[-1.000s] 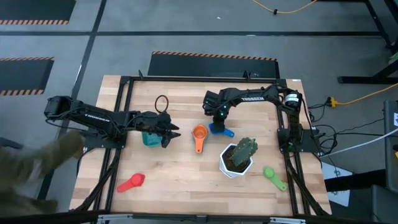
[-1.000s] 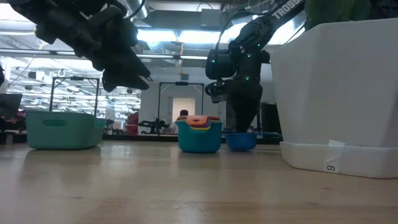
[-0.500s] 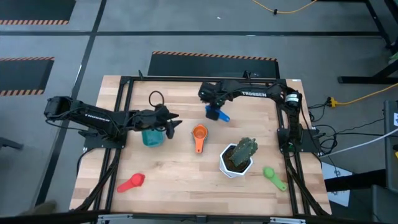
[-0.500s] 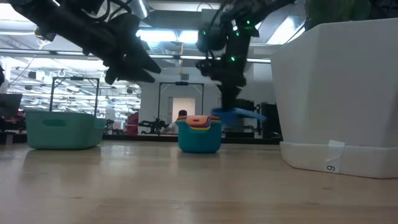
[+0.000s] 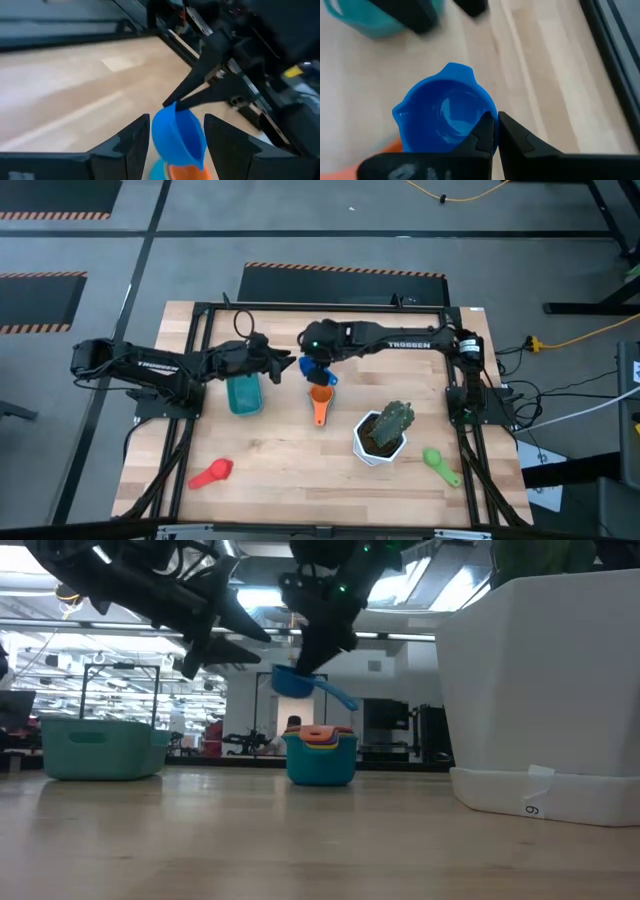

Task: Nest measuring cups in basket
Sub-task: Stack the blue measuring cup on top of the orange measuring cup

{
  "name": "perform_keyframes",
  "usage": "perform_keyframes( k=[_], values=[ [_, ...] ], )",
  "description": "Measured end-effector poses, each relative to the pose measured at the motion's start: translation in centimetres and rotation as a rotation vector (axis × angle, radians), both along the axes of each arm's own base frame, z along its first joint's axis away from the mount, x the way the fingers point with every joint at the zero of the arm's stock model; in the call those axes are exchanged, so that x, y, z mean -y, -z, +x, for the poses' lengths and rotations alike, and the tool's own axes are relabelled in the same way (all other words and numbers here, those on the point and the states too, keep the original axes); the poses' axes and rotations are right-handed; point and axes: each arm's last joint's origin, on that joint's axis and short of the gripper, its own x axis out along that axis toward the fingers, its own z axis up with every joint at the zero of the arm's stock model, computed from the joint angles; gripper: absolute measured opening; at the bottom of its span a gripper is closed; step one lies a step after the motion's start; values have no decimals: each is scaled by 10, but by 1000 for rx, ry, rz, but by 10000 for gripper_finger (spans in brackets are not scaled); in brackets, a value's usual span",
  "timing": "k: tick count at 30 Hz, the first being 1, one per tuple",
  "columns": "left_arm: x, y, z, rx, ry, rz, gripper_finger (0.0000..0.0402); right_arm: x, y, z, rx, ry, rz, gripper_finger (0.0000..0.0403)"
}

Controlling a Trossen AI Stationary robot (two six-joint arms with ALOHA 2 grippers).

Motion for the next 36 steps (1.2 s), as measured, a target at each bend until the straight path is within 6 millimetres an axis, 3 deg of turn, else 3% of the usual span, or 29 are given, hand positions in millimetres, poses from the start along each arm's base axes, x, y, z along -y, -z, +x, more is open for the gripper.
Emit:
perform_keyframes(
  k=[14, 25, 36],
  values=[
    [-2, 1, 0, 27, 91, -116, 181, -31, -5, 9, 71, 41, -127, 16],
    [-2, 1, 0, 25, 86, -111, 173, -32, -7, 11, 102, 42, -130, 16],
    [-2, 1, 0, 24, 81, -110, 121, -32, -8, 12, 108, 41, -130, 16]
  ],
)
